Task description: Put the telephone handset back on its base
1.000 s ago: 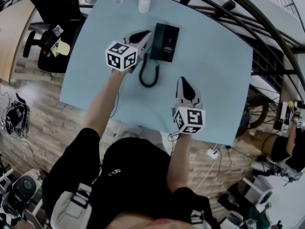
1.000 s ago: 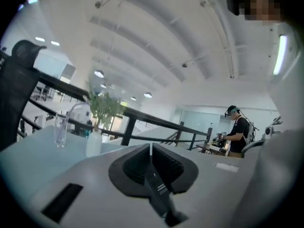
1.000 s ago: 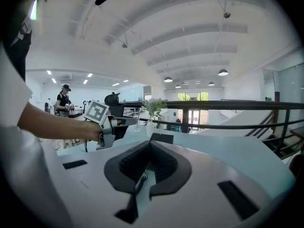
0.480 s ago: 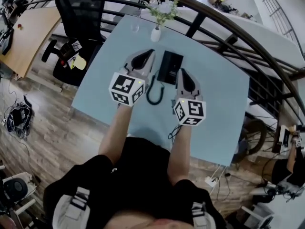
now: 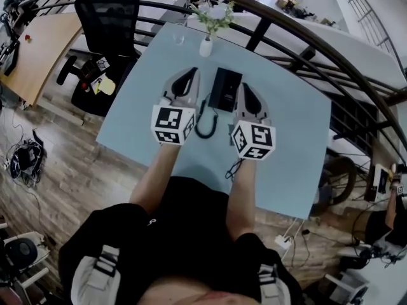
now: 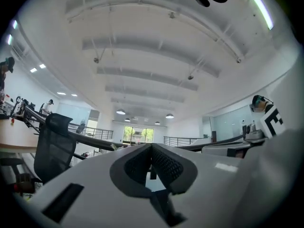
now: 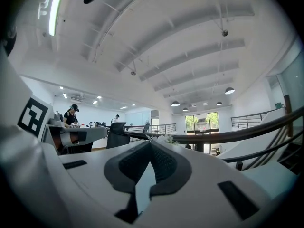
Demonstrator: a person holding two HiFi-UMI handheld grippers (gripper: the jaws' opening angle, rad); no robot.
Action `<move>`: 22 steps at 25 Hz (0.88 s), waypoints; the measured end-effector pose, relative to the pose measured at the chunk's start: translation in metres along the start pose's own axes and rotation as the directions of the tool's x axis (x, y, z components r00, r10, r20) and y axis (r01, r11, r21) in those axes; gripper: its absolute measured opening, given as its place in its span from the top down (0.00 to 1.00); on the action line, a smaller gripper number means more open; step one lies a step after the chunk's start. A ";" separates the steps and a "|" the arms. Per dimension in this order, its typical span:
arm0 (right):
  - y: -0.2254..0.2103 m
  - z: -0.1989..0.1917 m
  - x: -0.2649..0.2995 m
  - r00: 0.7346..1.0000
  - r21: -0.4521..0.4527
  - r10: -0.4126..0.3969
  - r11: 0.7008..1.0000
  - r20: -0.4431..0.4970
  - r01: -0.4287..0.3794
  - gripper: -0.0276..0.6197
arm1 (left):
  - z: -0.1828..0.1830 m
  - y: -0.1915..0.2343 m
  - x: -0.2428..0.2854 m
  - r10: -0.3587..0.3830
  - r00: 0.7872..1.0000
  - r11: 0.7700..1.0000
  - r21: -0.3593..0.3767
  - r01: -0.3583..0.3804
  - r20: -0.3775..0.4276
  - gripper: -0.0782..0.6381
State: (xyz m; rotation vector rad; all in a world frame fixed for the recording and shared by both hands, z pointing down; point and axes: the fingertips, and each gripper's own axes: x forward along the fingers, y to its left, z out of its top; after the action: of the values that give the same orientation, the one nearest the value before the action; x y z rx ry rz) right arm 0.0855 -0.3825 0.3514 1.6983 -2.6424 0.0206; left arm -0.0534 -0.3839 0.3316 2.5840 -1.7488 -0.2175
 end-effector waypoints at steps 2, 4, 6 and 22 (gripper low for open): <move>-0.003 -0.001 -0.003 1.000 -0.004 0.014 1.000 -0.005 -0.014 0.97 | -0.002 -0.008 0.001 -0.003 1.000 1.000 0.017 0.002 0.013 0.89; -0.007 -0.001 -0.005 1.000 -0.006 0.006 1.000 -0.009 -0.006 0.97 | -0.008 -0.018 0.003 -0.023 1.000 0.999 0.026 0.023 0.004 0.89; -0.012 -0.001 -0.006 1.000 -0.007 -0.007 1.000 -0.010 0.007 0.97 | -0.013 -0.026 0.007 -0.046 0.999 0.999 0.022 0.046 -0.009 0.89; -0.025 -0.004 -0.003 1.000 -0.013 -0.002 1.000 -0.022 0.002 0.97 | -0.021 -0.039 0.015 -0.094 0.995 0.996 0.003 0.094 -0.028 0.89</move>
State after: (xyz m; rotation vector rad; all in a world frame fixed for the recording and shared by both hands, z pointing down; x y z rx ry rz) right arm 0.1098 -0.3899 0.3556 1.6872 -2.6198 0.0221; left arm -0.0094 -0.3846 0.3478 2.6618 -1.6224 -0.1782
